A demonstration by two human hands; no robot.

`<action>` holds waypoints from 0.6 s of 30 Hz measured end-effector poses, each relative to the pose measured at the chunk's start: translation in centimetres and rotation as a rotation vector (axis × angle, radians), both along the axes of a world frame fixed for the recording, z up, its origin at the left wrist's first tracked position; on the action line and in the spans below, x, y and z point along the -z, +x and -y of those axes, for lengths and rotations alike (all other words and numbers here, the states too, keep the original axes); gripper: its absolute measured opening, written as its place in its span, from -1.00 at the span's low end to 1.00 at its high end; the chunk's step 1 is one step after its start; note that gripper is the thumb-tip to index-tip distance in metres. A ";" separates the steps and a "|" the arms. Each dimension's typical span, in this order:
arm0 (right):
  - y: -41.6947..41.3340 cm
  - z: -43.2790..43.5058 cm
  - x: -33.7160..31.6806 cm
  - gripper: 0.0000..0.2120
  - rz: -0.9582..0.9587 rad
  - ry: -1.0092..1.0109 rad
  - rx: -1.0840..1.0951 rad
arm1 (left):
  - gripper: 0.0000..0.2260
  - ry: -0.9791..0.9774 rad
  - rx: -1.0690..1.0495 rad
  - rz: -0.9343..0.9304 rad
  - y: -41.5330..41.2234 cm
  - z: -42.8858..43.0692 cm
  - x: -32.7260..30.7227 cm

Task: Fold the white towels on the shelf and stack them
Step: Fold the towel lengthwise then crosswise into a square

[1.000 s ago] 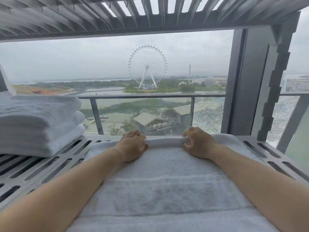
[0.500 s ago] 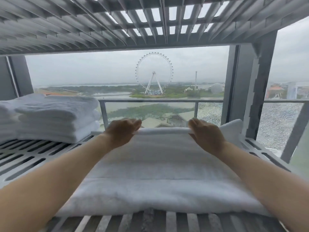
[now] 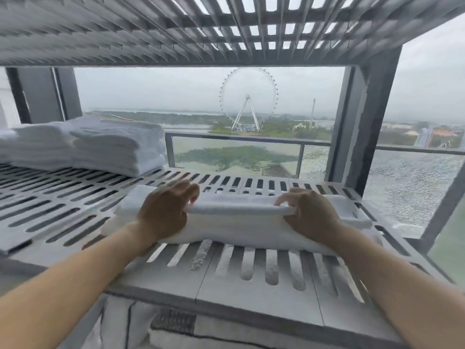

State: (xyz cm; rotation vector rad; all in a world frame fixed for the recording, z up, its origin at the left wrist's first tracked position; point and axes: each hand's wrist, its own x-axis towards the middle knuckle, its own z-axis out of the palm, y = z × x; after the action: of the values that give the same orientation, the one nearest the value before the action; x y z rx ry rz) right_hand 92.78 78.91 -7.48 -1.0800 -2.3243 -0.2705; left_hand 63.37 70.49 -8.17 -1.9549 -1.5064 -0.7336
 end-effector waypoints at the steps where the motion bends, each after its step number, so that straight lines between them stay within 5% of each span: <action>1: 0.0 0.4 0.1 -0.72 -0.038 -0.007 -0.017 | -0.70 0.001 -0.020 0.017 0.0 0.5 0.4; 6: 0.1 2.3 0.2 -0.81 -0.095 -0.075 -0.068 | -0.84 0.009 -0.063 0.086 -0.1 2.7 1.3; 10: 0.2 3.3 0.5 -0.85 -0.177 -0.128 -0.081 | -0.74 -0.026 -0.022 0.055 0.6 3.1 1.0; 15: -2.0 3.8 1.2 -0.85 -0.224 -0.336 0.156 | -0.73 -0.048 0.069 0.139 3.8 2.1 1.6; 18: -3.1 3.6 2.0 -0.82 -0.161 -0.299 0.248 | -0.82 -0.063 0.050 0.111 4.4 0.8 1.9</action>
State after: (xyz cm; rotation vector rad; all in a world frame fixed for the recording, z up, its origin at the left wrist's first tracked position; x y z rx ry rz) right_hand 89.66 75.35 -9.45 -1.4815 -2.1309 0.0745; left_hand 67.81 69.73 -10.02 -2.0349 -1.5679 -0.8382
